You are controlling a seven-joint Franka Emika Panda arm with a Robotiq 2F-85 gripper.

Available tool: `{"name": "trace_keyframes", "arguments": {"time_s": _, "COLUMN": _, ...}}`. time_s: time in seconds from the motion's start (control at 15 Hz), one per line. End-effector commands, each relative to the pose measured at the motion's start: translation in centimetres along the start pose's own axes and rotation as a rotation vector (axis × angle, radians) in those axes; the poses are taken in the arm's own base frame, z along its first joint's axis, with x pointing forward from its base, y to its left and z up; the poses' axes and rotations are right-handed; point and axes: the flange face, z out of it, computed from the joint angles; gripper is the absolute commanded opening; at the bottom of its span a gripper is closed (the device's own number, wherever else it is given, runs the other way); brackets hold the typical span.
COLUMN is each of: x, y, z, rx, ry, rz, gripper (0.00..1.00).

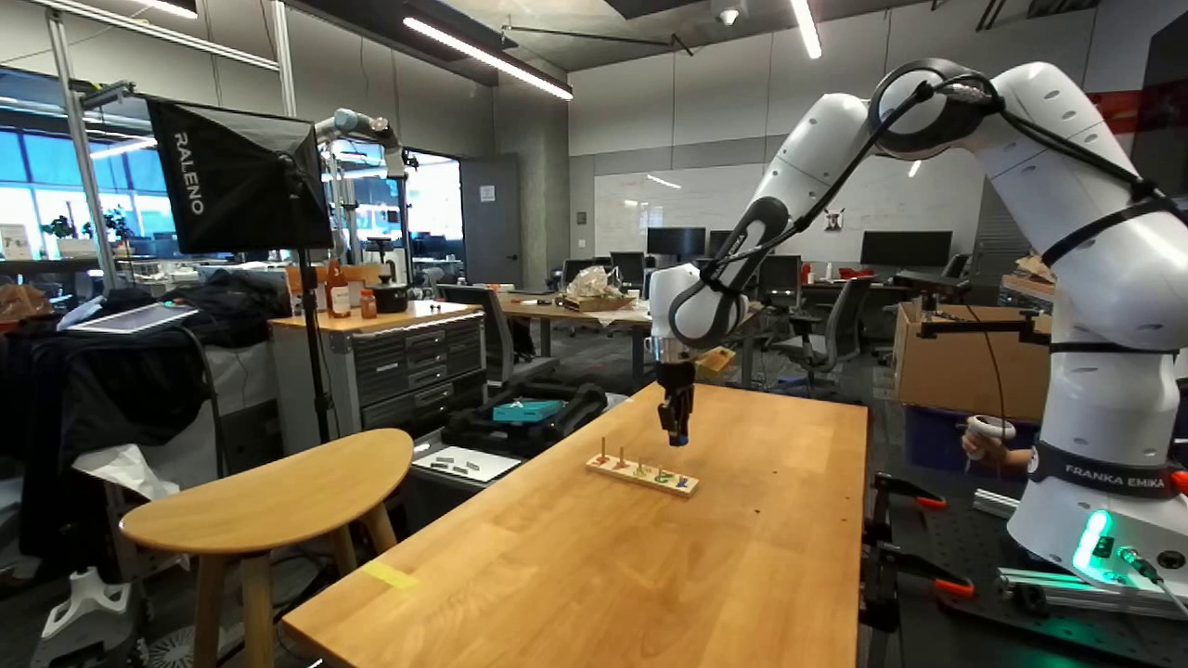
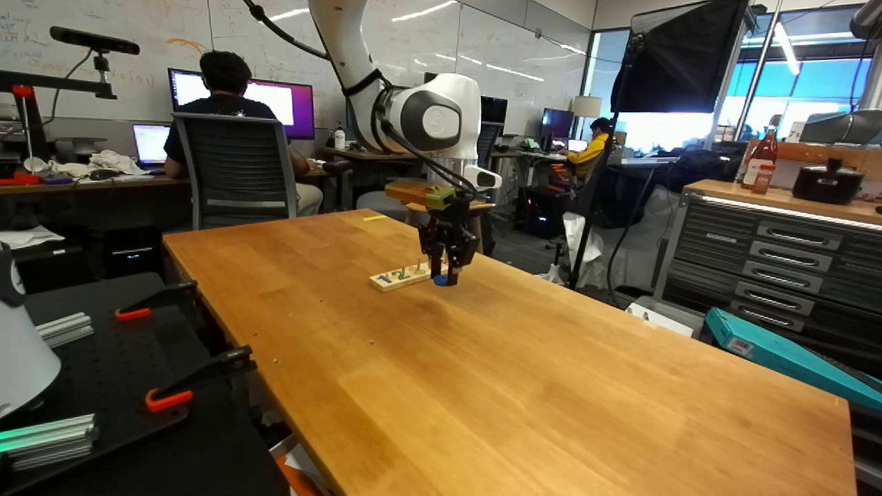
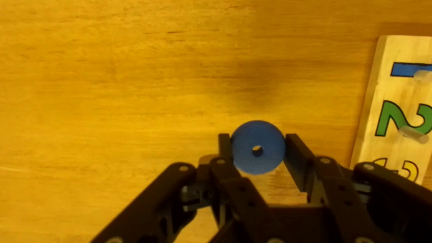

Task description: Remove the blue ring from the wooden stand

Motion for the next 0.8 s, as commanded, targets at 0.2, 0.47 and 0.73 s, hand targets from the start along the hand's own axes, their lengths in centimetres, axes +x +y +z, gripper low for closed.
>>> {"name": "trace_keyframes", "arguments": {"time_s": 0.2, "x": 0.7, "y": -2.1, "z": -0.4, "rx": 0.026, "ry": -0.02, "rz": 0.002, "gripper": 0.76}}
{"name": "trace_keyframes", "arguments": {"time_s": 0.47, "x": 0.4, "y": -6.4, "z": -8.6, "rx": 0.096, "ry": 0.009, "rz": -0.043, "gripper": 1.0}}
{"name": "trace_keyframes", "arguments": {"time_s": 0.73, "x": -0.6, "y": -8.1, "z": -18.1, "rx": 0.113, "ry": 0.0, "rz": -0.053, "gripper": 1.0}}
